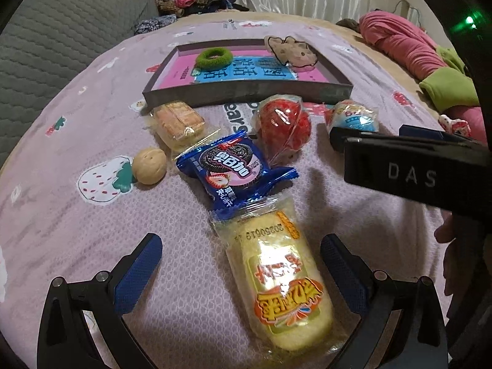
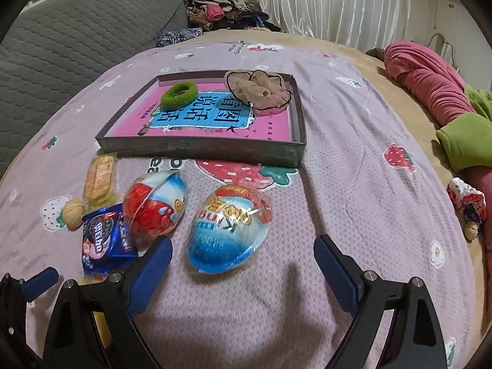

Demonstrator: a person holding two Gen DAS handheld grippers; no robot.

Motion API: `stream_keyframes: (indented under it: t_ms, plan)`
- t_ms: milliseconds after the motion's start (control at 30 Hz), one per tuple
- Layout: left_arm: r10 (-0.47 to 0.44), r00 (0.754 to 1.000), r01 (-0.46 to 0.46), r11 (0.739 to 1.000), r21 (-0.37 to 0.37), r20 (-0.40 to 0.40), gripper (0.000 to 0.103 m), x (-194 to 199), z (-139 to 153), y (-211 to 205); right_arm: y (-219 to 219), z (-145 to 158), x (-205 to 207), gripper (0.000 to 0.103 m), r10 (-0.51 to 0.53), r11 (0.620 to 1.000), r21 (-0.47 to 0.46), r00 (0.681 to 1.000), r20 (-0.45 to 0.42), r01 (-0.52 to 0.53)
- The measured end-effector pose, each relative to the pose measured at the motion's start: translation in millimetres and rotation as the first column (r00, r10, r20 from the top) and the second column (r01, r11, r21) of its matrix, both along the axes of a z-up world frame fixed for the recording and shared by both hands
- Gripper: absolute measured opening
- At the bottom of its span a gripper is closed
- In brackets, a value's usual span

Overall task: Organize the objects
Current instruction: 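Grasp the yellow snack bag with the left tool while the right tool grasps the blue egg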

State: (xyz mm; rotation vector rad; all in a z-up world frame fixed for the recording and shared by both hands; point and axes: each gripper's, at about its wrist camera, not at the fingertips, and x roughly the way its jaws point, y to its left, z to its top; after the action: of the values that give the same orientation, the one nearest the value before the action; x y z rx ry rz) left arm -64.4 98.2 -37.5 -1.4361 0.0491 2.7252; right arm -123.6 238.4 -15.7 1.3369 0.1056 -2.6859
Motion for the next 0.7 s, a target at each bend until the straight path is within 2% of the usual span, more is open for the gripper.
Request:
stream_keyframes:
  t_ms: [167,267,400,533,600,667,700]
  plan:
    - [-0.008,1.0,0.008,1.0,0.021,0.005,0.102,-3.9,-5.0,-1.3,-0.6,-11.0,-11.8,0.093,-0.014,1.0,0.023,1.0,0.013,0.013]
    - [-0.014,1.0,0.014,0.999,0.041,0.009,0.099,-5.6,-6.1,-3.0,1.3,-13.0,-16.5,0.089,-0.011,1.0,0.005,1.0,0.008,0.011]
    - [-0.024,1.0,0.022,0.998,0.066,0.018,0.097,-7.2,-8.1,-4.1,0.9,-15.6,-21.0,0.073,0.008,1.0,-0.018,1.0,0.017,-0.008]
    - [-0.042,0.999,0.04,0.995,0.094,0.024,0.076,-6.1,-7.7,-3.3,0.3,-18.3,-22.3,0.057,0.025,0.999,-0.043,0.999,0.025,-0.024]
    - [-0.055,0.998,0.053,0.995,0.089,0.023,0.069,-4.8,-6.1,-0.4,0.4,-18.5,-22.1,0.055,0.026,0.998,-0.05,0.999,0.021,-0.025]
    - [-0.065,0.998,0.062,0.994,0.091,0.023,0.057,-2.6,-4.7,1.5,0.3,-17.8,-21.1,0.054,0.031,0.998,-0.055,0.999,0.019,-0.029]
    - [-0.068,0.997,0.065,0.993,0.099,0.024,0.054,-1.7,-4.0,1.7,0.3,-16.7,-20.3,0.054,0.033,0.998,-0.058,0.999,0.011,-0.032]
